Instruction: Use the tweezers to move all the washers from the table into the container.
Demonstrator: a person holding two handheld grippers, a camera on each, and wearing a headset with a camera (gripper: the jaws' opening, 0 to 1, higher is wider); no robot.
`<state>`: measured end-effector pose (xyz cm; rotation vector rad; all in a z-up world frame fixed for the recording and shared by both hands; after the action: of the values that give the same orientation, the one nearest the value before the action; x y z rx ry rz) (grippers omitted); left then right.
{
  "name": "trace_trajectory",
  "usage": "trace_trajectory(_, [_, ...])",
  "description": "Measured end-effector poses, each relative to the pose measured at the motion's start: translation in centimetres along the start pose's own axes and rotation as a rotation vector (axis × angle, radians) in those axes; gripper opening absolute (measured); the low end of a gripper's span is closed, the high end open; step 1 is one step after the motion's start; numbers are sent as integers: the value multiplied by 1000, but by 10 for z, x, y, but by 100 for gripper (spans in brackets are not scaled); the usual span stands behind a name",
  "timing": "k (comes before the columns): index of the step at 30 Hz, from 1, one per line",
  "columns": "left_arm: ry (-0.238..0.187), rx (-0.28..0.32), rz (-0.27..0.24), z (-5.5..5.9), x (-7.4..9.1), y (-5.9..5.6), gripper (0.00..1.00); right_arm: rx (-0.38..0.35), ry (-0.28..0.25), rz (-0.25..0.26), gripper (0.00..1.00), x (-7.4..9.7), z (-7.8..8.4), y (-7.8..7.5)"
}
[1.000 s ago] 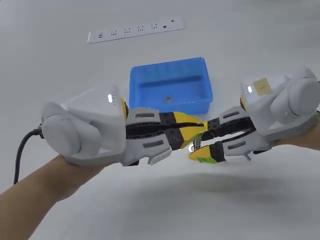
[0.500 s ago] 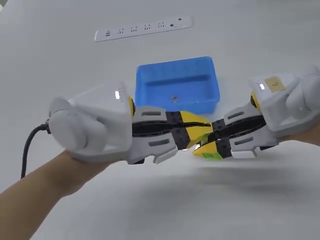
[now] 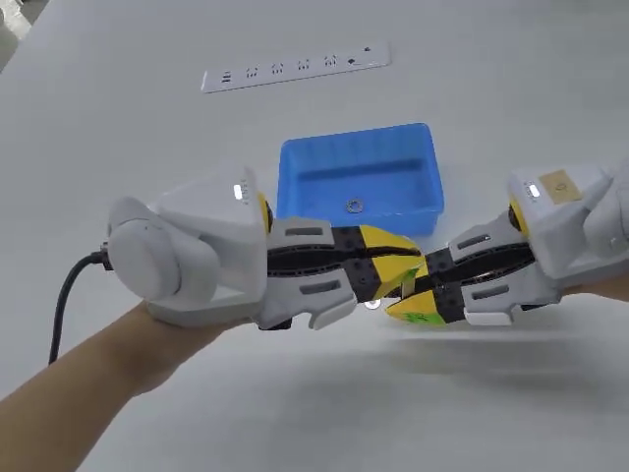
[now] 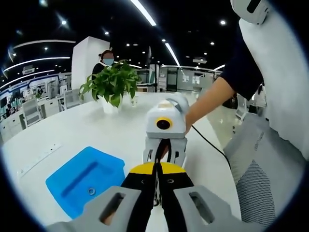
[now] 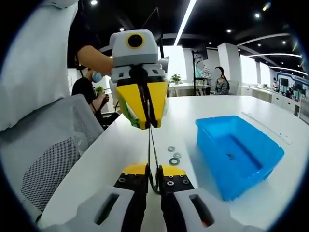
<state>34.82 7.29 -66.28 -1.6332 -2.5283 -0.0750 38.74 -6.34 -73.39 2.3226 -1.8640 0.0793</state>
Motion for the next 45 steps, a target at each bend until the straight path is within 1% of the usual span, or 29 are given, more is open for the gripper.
trace_trajectory(2, [1, 5, -7, -2, 1, 0, 6, 0, 0, 2, 9, -1, -1, 0])
trace_trajectory(3, [-6, 15, -10, -3, 2, 0, 6, -1, 1, 2, 9, -2, -2, 1])
trace_trajectory(4, [-28, 36, -11, -5, 4, 0, 7, 2, 2, 2, 8, -3, -3, 1])
trace_trajectory(5, [-36, 45, -13, -7, 5, 0, 9, 1, 3, 3, 8, -3, -3, 1])
trace_trajectory(6, [-39, 37, -19, -9, 7, 0, 11, 0, 4, 3, 8, -4, -4, 2])
trace_trajectory(8, [-38, 36, -30, -12, 10, 1, 15, 1, 6, 10, 9, -4, -7, 2])
trace_trajectory(10, [-31, 23, -38, -13, 14, 1, 17, 8, 9, 19, 9, -4, -10, 2])
trace_trajectory(11, [-28, 23, -33, -14, 18, -1, 21, 9, 7, 24, 9, -3, -12, 2])
trace_trajectory(12, [-29, 34, -26, -15, 20, -3, 24, 11, 4, 32, 9, -3, -14, 1])
trace_trajectory(13, [-32, 60, -20, -15, 24, -6, 28, 12, 1, 34, 9, -2, -16, 1])
trace_trajectory(14, [-23, 57, -21, -16, 26, -8, 31, 12, -3, 38, 9, -1, -18, 1])
trace_trajectory(15, [4, 29, -26, -16, 31, -10, 30, 16, -9, 43, 9, -1, -20, 1])
trace_trajectory(16, [18, 22, -32, -16, 34, -12, 30, 15, -12, 46, 9, 0, -22, 1])
trace_trajectory(18, [24, 32, -45, -15, 42, -17, 34, 19, -18, 50, 9, 1, -26, 2])
trace_trajectory(19, [27, 27, -55, -14, 45, -18, 37, 22, -18, 52, 9, 2, -28, 3])
trace_trajectory(20, [25, 27, -82, -14, 51, -19, 40, 23, -17, 53, 9, 2, -30, 3])
trace_trajectory(21, [22, 40, -97, -13, 54, -21, 42, 26, -13, 55, 9, 3, -33, 4])
trace_trajectory(22, [18, 46, -126, -13, 59, -22, 47, 35, -7, 54, 9, 4, -36, 5])
trace_trajectory(23, [20, 39, -145, -13, 62, -23, 50, 44, -2, 51, 9, 5, -39, 6])
trace_trajectory(24, [21, 31, -180, -14, 65, -24, 54, 49, 1, 51, 9, 6, -42, 6])
trace_trajectory(25, [10, 34, -193, -15, 68, -25, 58, 52, 1, 51, 9, 7, -44, 7])
trace_trajectory(27, [-21, 34, -229, -17, 74, -27, 60, 64, 1, 49, 9, 10, -51, 8])
trace_trajectory(32, [-56, 53, -276, -18, 84, -32, 65, 83, -5, 69, 9, 16, -67, 2])
trace_trajectory(35, [-143, 117, -307, -16, 92, -36, 69, 97, -22, 88, 9, 19, -79, -4])
trace_trajectory(37, [-156, 120, -323, -14, 98, -37, 72, 108, -34, 99, 9, 19, -87, -9])
trace_trajectory(42, [-144, 137, -345, -6, 106, -40, 75, 137, -29, 105, 9, 15, -100, -25])
trace_trajectory(45, [-175, 144, -374, -4, 108, -41, 80, 144, -26, 118, 9, 12, -103, -36])
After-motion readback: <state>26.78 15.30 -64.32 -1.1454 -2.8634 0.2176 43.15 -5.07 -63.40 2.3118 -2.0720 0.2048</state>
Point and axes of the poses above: the centre of the closed fingertips' face, and the gripper's own axes: x roughly backward along the fingers, y roughly to its left, z roughly out of its underside, the point moved 10 cm from there along x, roughly backward along the fingers, and after that the axes turned 11 degrees about -y, right-handed, at the moved point
